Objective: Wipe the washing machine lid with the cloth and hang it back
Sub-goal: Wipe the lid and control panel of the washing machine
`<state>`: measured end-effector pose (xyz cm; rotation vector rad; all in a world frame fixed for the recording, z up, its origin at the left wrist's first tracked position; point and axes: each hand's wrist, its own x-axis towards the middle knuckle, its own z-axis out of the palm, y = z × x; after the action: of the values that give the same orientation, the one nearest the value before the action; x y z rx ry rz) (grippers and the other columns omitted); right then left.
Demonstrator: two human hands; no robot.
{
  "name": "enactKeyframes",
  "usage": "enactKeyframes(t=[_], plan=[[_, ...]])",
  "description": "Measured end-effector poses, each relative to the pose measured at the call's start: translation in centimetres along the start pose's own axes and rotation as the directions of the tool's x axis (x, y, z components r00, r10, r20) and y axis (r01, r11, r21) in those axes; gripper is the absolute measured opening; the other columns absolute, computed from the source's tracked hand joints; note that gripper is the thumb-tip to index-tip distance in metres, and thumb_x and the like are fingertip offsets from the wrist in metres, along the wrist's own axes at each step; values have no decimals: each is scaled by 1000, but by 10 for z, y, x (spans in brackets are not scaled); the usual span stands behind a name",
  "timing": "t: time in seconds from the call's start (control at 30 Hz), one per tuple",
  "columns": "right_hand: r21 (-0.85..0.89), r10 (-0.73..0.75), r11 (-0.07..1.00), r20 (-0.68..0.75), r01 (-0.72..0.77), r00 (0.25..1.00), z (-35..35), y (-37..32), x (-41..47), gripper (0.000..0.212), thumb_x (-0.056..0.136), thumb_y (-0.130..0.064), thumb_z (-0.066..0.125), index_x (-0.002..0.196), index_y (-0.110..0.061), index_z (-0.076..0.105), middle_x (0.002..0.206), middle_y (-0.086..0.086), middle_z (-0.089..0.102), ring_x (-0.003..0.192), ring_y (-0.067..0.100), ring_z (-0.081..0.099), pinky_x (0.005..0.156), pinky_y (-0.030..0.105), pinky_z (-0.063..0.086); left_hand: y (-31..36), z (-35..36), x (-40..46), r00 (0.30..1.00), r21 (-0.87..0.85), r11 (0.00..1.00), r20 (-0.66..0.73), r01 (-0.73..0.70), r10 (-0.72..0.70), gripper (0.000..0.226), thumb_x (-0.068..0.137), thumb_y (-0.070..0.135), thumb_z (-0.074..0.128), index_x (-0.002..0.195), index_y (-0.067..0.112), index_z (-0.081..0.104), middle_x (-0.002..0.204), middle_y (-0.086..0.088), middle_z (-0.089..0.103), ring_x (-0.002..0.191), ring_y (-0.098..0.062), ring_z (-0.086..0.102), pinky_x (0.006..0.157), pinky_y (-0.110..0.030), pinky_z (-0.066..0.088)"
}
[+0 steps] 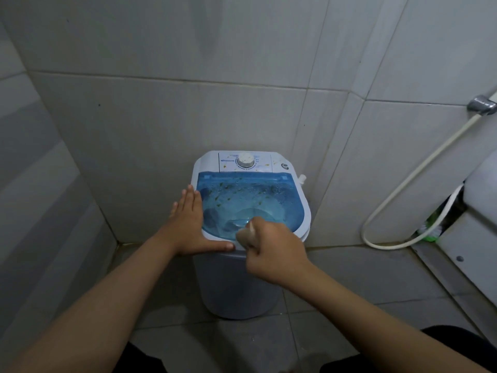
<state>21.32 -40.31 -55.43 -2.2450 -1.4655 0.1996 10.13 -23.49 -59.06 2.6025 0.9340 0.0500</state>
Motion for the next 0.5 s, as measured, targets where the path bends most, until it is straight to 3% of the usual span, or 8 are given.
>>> enactKeyframes(t=[0.07,0.13,0.27,0.5], plan=[[174,87,981,-14,-84,996,-13,6,14,22,69,-23,55,89,-16,59,89,3,69,88,26,64,69,37,54,-1,-1,0,1000,-4,1000,4,-11,11,157,35,98,40,143,4,-26,152,-14,-32,141,-26,-27,114,-42,-10],[200,108,975,-65,-94,992,-25,8,31,29,70,-21,56,98,-18,61,93,2,70,90,25,64,75,38,56,-2,-1,0,1000,-12,1000,3,-17,17,156,36,97,41,143,5,-26,152,-13,-33,140,-25,-28,113,-41,-11],[102,-1,994,-236,26,972,-42,1,83,31,76,-9,55,107,-9,54,91,5,64,84,28,58,71,39,52,-5,2,3,1000,-15,1000,-13,-25,25,154,40,95,45,143,6,-26,151,-12,-35,140,-24,-29,113,-40,-12],[-203,-218,961,-131,189,967,-14,-23,204,42,77,3,51,117,-7,51,111,16,60,101,37,56,65,34,40,-10,10,6,996,-37,999,-85,-40,36,154,39,96,46,144,8,-25,152,-8,-35,140,-22,-31,116,-43,-11]])
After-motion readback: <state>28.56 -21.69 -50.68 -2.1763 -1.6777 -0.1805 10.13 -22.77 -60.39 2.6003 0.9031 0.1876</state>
